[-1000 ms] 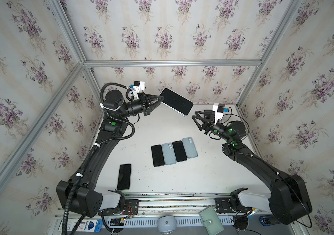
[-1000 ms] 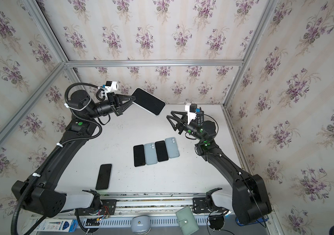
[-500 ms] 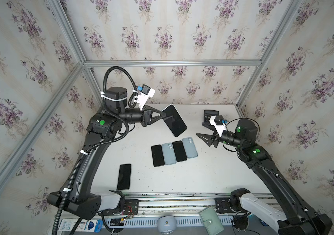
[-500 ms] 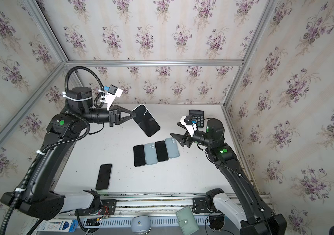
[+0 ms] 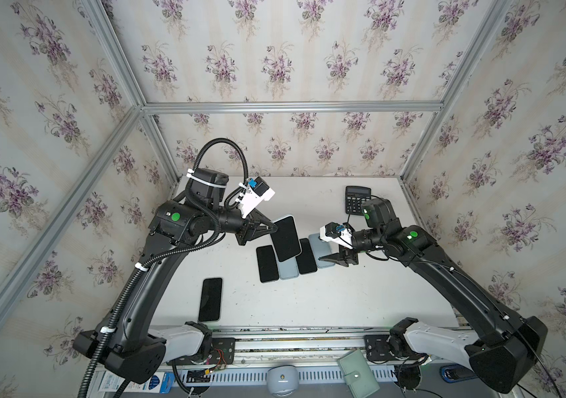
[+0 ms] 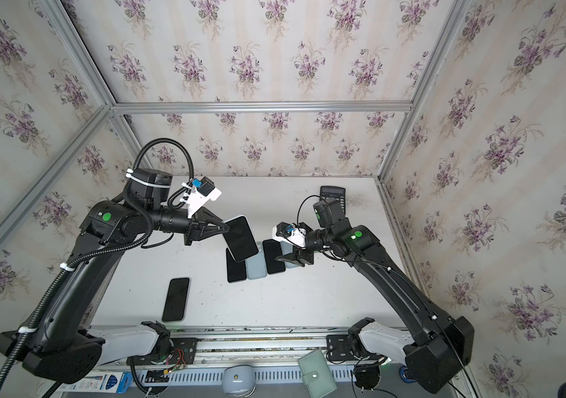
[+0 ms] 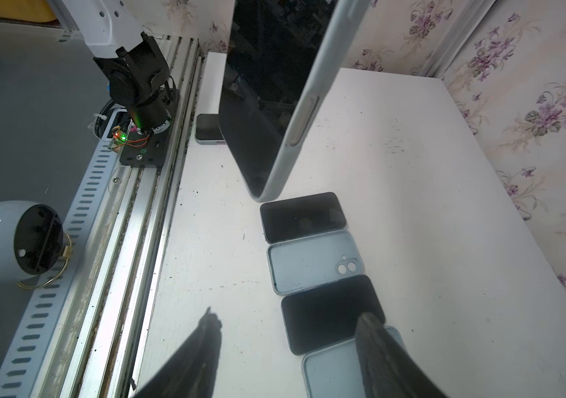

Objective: Take the phone out of the phone case

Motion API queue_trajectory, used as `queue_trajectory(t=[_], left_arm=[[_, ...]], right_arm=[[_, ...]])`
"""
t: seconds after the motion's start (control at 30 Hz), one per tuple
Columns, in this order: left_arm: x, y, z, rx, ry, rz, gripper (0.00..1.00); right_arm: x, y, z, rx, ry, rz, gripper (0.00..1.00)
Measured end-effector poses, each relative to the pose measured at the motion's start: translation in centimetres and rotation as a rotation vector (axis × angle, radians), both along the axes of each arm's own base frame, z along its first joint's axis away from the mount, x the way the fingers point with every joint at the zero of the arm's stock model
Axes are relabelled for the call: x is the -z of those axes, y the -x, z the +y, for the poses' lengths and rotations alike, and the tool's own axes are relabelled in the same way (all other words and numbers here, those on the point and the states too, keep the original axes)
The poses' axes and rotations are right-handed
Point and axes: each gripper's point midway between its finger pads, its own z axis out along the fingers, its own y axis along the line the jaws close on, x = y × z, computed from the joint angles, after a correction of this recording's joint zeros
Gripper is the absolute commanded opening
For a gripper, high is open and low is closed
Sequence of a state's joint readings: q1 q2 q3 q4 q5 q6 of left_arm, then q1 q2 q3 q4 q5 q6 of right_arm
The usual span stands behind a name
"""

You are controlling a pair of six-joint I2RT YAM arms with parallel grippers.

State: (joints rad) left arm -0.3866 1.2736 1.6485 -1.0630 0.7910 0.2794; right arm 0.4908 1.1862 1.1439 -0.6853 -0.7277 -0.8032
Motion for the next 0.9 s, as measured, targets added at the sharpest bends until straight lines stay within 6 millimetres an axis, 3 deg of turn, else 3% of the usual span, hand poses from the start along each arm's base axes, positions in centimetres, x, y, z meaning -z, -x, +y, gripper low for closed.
queue_trajectory(t=[0.27,0.47,0.9], left_arm=[[-0.4,0.6,-0.6,0.039,0.004,-0.020,0.00],[-0.2,0.4,-0.9,0.048,0.000,-0.011,0.00],[-0.4,0.3,-1.4,0.066,0.008,-0.009,0.00]], right_arm=[[0.7,1.4,2.3,-0.129,0.018,0.013,0.53],[0.2,1.5,3.1,-0.153,-0.020,0.015,0.45],[-0.3,1.4,3.9,-0.180,-0.053,0.039,0.37]])
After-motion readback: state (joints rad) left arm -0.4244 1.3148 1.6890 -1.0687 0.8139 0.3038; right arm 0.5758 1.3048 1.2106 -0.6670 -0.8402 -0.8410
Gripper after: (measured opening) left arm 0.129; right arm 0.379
